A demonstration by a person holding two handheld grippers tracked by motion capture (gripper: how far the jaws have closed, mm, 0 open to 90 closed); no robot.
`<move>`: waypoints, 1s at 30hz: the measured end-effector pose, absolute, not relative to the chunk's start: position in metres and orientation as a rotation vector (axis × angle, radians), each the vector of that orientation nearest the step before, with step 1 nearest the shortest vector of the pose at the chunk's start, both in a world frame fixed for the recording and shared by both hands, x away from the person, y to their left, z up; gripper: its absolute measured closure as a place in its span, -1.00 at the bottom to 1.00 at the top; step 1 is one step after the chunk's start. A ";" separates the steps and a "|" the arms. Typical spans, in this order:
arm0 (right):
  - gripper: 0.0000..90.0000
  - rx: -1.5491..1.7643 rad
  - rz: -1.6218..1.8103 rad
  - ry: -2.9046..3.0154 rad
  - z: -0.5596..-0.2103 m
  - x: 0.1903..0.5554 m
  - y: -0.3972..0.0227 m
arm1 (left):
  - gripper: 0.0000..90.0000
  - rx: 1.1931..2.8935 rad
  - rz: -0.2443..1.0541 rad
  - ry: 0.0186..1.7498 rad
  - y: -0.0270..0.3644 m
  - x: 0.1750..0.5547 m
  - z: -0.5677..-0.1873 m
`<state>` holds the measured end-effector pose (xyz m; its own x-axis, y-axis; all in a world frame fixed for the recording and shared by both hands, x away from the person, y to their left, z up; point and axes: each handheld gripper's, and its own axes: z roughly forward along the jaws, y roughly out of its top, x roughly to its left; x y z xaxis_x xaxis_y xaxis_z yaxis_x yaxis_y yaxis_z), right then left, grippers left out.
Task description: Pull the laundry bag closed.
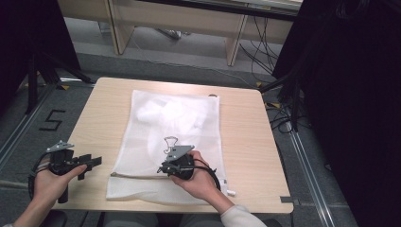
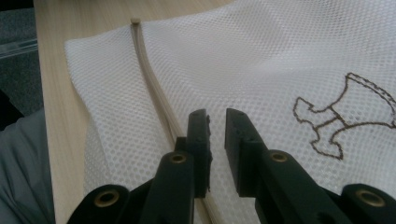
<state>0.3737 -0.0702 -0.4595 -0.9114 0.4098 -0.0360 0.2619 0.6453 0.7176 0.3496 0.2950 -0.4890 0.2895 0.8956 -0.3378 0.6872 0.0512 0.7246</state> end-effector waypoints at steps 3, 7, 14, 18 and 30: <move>0.77 0.550 1.118 2.676 -0.460 0.375 -0.065 | 0.02 1.691 0.301 1.457 0.295 0.350 -0.489; 0.74 0.529 1.117 2.697 -0.460 0.376 -0.051 | 0.02 1.692 0.301 1.458 0.295 0.350 -0.489; 0.71 0.492 1.128 2.703 -0.462 0.374 -0.033 | 0.01 1.690 0.305 1.457 0.295 0.349 -0.489; 0.72 0.474 1.129 2.719 -0.463 0.373 -0.021 | 0.01 1.691 0.303 1.456 0.295 0.349 -0.489; 0.71 0.426 1.126 2.753 -0.464 0.373 0.002 | 0.00 1.695 0.305 1.446 0.294 0.349 -0.489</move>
